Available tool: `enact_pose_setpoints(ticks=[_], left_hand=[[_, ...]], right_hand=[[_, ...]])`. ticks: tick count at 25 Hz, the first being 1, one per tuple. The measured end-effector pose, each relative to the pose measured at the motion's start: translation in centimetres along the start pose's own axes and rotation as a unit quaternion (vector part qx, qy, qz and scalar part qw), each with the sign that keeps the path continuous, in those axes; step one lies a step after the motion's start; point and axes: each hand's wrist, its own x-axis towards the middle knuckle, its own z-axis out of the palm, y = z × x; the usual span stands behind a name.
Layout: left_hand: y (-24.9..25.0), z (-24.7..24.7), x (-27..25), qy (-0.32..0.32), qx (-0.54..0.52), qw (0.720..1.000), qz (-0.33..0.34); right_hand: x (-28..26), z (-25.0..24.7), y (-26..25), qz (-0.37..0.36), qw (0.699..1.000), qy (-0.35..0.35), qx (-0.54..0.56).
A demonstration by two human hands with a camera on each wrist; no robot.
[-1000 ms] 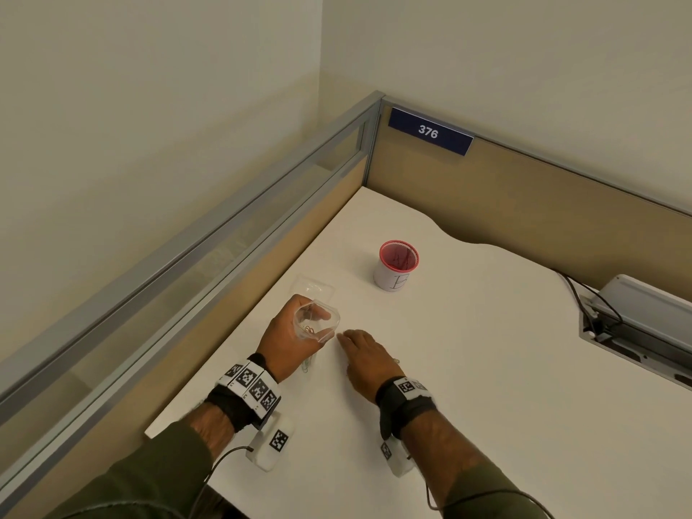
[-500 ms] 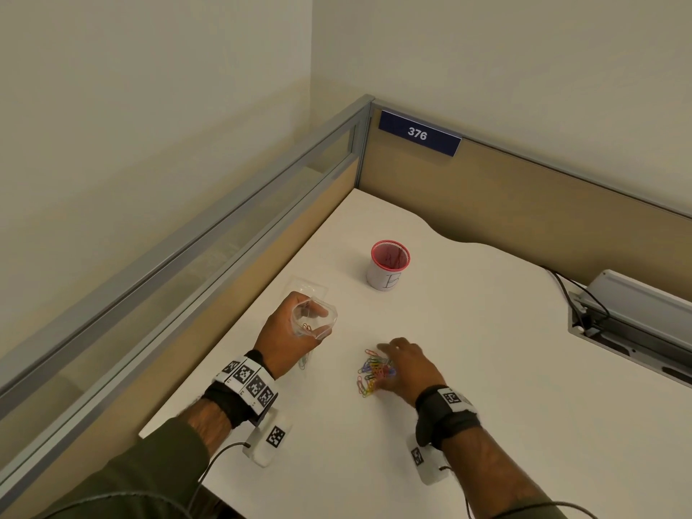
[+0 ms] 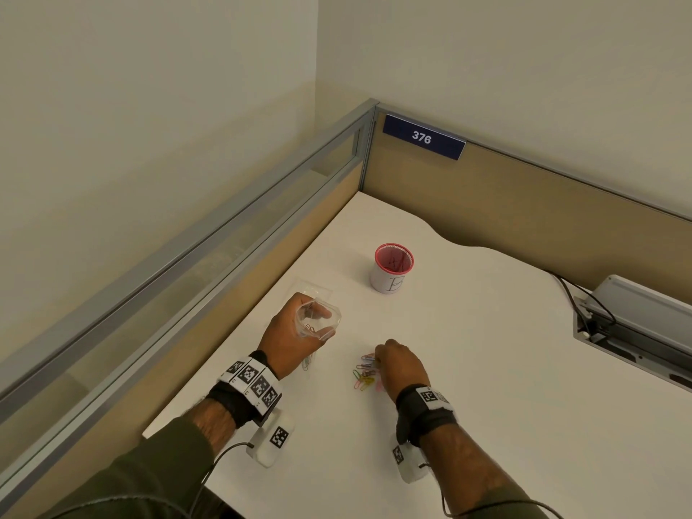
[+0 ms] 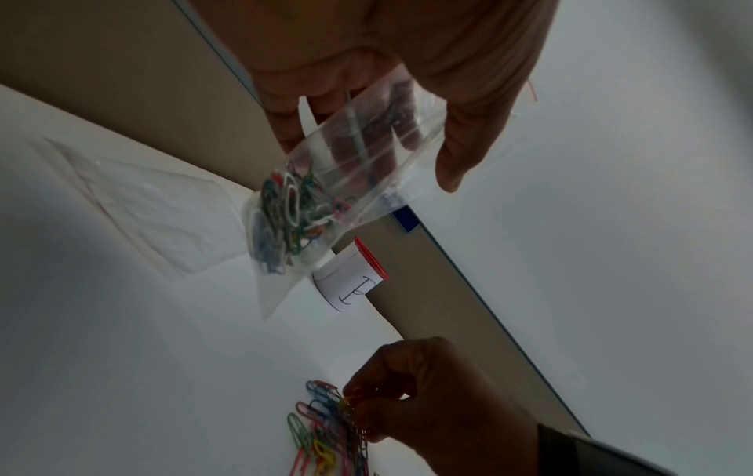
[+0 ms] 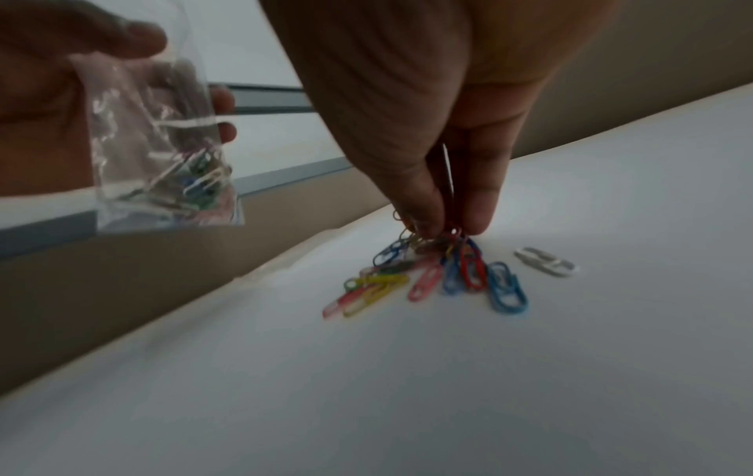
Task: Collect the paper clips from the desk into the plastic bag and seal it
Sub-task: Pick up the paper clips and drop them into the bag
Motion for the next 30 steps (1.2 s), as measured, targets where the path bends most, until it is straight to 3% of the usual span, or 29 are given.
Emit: enact_pose_setpoints(ticks=[4,7,11,15,17,22,27,30], left_hand=[[-0.3,0.1,0.2,0.004,-0.003,1.0,-0.002],[-0.2,0.5,0.3,0.002,-0.002,1.0,-0.001],[-0.5,1.0,0.7,-0.016,-0.007,1.0,-0.008],[-0.3,1.5,0.8,-0.02,-0.007,1.0,-0.009],[-0.2,1.7,0.9,-0.02,-0.002,1.0,-0.007],[0.2,2.0,1.2,-0.021,0.032,0.999,-0.01],[0.3,1.4,0.4,-0.02,-0.002,1.0,0.008],[0.0,1.2,0.2,-0.012,-0.038,0.999,0.008]], right_hand=[[0.3,-1.3,1.3,0.061,0.992,0.041,0.098],[-0.5,-3.6,1.2,0.064,0.97,0.102,0.213],[-2.2,-9.4,-1.6,0.013,0.92,0.178,0.348],[-3.4,-13.7,-5.9,-0.075,0.886,0.197,0.413],[-3.5,-14.1,-7.7,-0.107,0.896,0.191,0.387],[-3.0,-12.7,-9.6,-0.125,0.956,0.146,0.223],[-3.4,-13.3,-8.5,-0.12,0.935,0.209,0.261],[-2.1,-11.1,-4.6,-0.052,0.941,0.202,0.265]])
